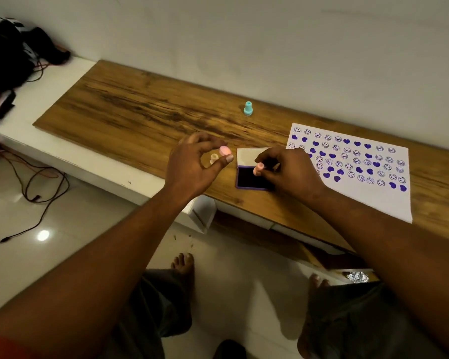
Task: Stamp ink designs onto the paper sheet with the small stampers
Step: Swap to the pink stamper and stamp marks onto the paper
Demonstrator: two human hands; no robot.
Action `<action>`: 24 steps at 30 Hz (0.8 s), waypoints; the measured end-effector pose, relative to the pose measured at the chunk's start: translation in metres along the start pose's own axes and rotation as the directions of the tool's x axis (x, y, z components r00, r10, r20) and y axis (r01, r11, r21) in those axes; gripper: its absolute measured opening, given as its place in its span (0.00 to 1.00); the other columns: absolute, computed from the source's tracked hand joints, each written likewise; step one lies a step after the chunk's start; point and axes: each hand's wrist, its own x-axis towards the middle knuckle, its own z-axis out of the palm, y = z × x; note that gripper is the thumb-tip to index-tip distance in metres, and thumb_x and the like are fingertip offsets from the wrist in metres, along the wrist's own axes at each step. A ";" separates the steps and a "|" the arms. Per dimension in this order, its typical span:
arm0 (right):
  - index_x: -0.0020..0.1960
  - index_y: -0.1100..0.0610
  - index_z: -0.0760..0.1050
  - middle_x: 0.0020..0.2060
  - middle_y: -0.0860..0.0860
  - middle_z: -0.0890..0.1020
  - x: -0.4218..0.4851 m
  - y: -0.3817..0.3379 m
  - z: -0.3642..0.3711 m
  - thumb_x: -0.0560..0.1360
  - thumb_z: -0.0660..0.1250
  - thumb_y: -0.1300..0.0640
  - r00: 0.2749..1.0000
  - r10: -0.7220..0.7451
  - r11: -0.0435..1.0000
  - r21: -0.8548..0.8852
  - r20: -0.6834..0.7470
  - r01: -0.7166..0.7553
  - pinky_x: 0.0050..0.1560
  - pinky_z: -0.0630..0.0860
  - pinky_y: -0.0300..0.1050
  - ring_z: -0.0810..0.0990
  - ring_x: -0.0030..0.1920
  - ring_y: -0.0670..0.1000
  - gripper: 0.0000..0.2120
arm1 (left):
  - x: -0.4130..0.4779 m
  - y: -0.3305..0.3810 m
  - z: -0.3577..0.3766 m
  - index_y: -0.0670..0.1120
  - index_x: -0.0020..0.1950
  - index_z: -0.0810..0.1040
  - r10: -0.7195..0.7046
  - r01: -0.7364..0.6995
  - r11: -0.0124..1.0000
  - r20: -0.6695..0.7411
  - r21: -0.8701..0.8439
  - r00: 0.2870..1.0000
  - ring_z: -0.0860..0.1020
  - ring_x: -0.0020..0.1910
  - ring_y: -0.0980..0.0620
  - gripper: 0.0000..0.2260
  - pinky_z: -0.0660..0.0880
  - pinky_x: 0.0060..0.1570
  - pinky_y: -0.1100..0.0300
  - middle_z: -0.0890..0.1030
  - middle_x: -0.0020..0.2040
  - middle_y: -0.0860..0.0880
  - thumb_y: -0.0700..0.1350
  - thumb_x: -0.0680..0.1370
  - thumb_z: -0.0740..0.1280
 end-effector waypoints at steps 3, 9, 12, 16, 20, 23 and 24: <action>0.62 0.49 0.83 0.56 0.49 0.87 0.001 0.000 0.003 0.78 0.75 0.47 1.000 -0.026 0.996 -0.087 0.010 0.027 0.48 0.78 0.41 0.83 0.52 0.47 0.15 | -0.023 -0.015 0.003 0.57 0.65 0.86 -0.046 0.045 0.994 0.010 0.101 0.999 0.75 0.65 0.48 0.20 0.75 0.61 0.43 0.81 0.62 0.51 0.65 0.77 0.73; 0.60 0.48 0.84 0.53 0.50 0.88 -0.002 -0.001 0.010 0.78 0.74 0.46 0.998 -0.050 0.979 -0.201 -0.032 0.042 0.47 0.81 0.48 0.85 0.52 0.51 0.12 | -0.059 -0.040 0.028 0.58 0.63 0.86 -0.058 0.057 0.963 -0.004 0.263 0.998 0.74 0.59 0.46 0.19 0.64 0.56 0.51 0.79 0.54 0.51 0.66 0.79 0.70; 0.60 0.47 0.84 0.52 0.49 0.88 -0.002 0.001 0.015 0.78 0.74 0.46 0.997 -0.051 0.973 -0.228 -0.057 0.036 0.45 0.79 0.46 0.85 0.52 0.51 0.12 | -0.066 -0.048 0.040 0.58 0.64 0.86 -0.101 0.096 0.961 0.007 0.258 0.995 0.74 0.61 0.45 0.19 0.63 0.56 0.51 0.80 0.55 0.50 0.66 0.80 0.68; 0.61 0.46 0.83 0.54 0.48 0.88 -0.005 0.004 0.018 0.79 0.72 0.44 0.996 -0.052 0.976 -0.215 -0.074 0.035 0.46 0.80 0.46 0.85 0.53 0.49 0.12 | -0.062 -0.046 0.049 0.60 0.66 0.84 -0.120 0.115 0.954 0.002 0.276 0.993 0.72 0.62 0.46 0.22 0.61 0.57 0.51 0.79 0.56 0.51 0.69 0.79 0.63; 0.61 0.45 0.83 0.54 0.47 0.88 -0.010 0.005 0.020 0.80 0.71 0.43 0.993 -0.052 0.976 -0.215 -0.103 0.029 0.46 0.81 0.47 0.85 0.52 0.49 0.12 | -0.060 -0.044 0.055 0.60 0.68 0.82 -0.124 0.126 0.948 -0.026 0.293 0.992 0.70 0.62 0.45 0.21 0.60 0.57 0.51 0.78 0.56 0.49 0.67 0.81 0.63; 0.60 0.46 0.83 0.54 0.46 0.88 -0.012 0.005 0.022 0.81 0.70 0.43 0.991 -0.072 0.975 -0.218 -0.109 0.046 0.45 0.80 0.45 0.85 0.51 0.49 0.11 | -0.061 -0.043 0.058 0.62 0.71 0.80 -0.117 0.118 0.939 -0.023 0.322 0.993 0.70 0.62 0.45 0.22 0.61 0.58 0.50 0.77 0.56 0.49 0.67 0.82 0.61; 0.60 0.46 0.83 0.54 0.46 0.87 -0.012 0.005 0.022 0.81 0.70 0.43 0.991 -0.077 0.975 -0.215 -0.110 0.052 0.45 0.80 0.45 0.85 0.51 0.49 0.11 | -0.062 -0.042 0.058 0.62 0.72 0.79 -0.115 0.115 0.936 -0.021 0.331 0.993 0.70 0.62 0.45 0.22 0.62 0.59 0.49 0.77 0.56 0.49 0.67 0.82 0.61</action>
